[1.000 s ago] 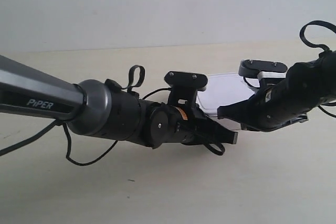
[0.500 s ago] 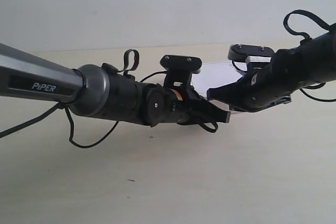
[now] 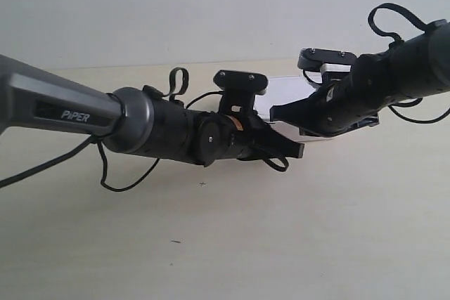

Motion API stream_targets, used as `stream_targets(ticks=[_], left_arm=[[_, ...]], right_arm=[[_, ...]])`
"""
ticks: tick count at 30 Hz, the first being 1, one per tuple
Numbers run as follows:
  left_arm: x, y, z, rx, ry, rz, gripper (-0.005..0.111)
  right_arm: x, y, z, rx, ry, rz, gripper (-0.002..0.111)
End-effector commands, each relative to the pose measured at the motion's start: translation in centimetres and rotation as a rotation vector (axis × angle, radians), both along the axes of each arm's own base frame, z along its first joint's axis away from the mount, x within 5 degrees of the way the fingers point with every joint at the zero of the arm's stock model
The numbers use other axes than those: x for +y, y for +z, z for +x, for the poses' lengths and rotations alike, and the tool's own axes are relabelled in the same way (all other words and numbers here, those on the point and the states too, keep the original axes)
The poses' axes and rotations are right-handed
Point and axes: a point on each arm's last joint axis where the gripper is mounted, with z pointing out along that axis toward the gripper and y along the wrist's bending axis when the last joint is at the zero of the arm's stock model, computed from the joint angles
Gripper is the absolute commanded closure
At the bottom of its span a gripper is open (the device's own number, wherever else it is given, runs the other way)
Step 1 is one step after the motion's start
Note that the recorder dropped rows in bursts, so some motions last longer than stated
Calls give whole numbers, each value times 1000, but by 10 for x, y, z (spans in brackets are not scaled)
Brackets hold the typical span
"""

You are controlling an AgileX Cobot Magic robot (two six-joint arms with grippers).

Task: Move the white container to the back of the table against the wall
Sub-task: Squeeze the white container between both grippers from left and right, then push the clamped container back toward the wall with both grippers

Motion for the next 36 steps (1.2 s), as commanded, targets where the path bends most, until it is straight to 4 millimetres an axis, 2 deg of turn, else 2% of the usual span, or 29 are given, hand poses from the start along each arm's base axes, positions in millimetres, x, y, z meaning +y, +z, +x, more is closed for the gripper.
stream_targets(ticks=[1, 5, 12, 18, 28, 36], left_arm=[[-5, -4, 9, -19, 1, -5, 107], [-7, 0, 17, -57, -6, -7, 107], [-15, -8, 29, -71, -16, -4, 107], [-20, -12, 37, -93, -39, 16, 107], [-9, -14, 57, -82, -11, 16, 107], [10, -9, 76, -117, 28, 23, 107]], right_arm=[[1, 0, 5, -38, 9, 4, 108], [-1, -1, 9, -71, 4, 12, 108], [-26, -5, 17, -71, -49, -1, 108], [-31, -8, 22, -104, -51, -2, 108], [-27, -8, 40, -124, -50, 2, 108], [-24, -15, 54, -139, -50, 6, 108]])
